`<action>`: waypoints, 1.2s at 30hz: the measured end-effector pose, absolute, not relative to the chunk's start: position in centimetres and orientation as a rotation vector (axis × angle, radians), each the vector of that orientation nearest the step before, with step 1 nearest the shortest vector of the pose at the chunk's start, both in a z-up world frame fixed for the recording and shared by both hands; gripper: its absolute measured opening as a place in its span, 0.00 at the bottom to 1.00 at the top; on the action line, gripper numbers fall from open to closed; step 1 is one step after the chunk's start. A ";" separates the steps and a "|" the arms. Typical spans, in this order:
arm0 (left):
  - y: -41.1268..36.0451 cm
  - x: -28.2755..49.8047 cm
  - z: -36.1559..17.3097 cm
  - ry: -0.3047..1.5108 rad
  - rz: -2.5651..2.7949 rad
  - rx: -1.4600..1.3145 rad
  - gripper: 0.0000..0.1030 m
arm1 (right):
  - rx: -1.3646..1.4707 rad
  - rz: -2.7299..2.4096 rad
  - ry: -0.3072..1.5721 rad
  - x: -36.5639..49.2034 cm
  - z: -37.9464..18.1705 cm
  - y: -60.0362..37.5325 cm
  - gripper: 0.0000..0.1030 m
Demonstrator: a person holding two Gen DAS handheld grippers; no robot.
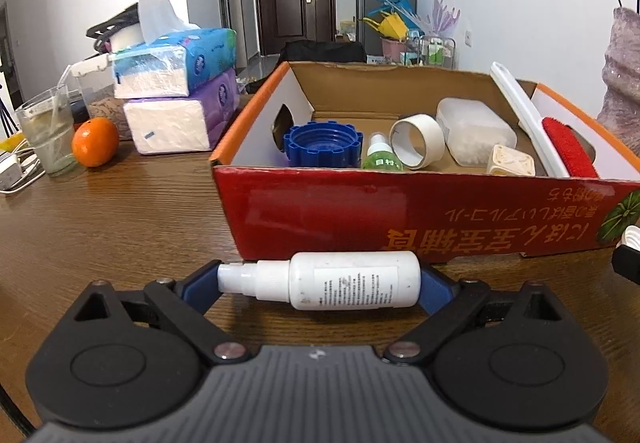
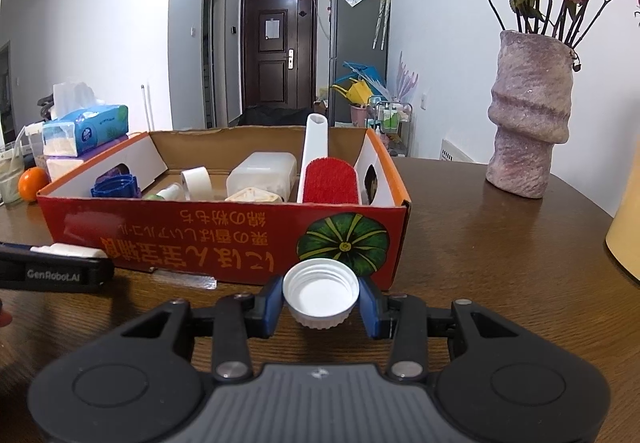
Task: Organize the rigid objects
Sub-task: 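Carry the spray bottle and white cap over the red box with both grippers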
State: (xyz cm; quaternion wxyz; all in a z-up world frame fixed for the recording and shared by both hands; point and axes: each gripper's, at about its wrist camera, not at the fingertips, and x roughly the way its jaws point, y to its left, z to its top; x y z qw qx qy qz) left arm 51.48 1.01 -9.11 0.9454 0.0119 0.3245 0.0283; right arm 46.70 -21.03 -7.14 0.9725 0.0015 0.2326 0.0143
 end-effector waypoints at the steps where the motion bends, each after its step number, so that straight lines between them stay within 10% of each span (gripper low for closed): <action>1: 1.1 51.2 -9.0 0.654 0.060 0.022 0.96 | 0.005 0.028 0.465 46.6 -7.1 -21.1 0.38; 36: -0.2 41.3 -3.3 0.450 0.065 -0.042 0.96 | 0.086 0.062 0.302 39.0 -3.3 -19.3 0.38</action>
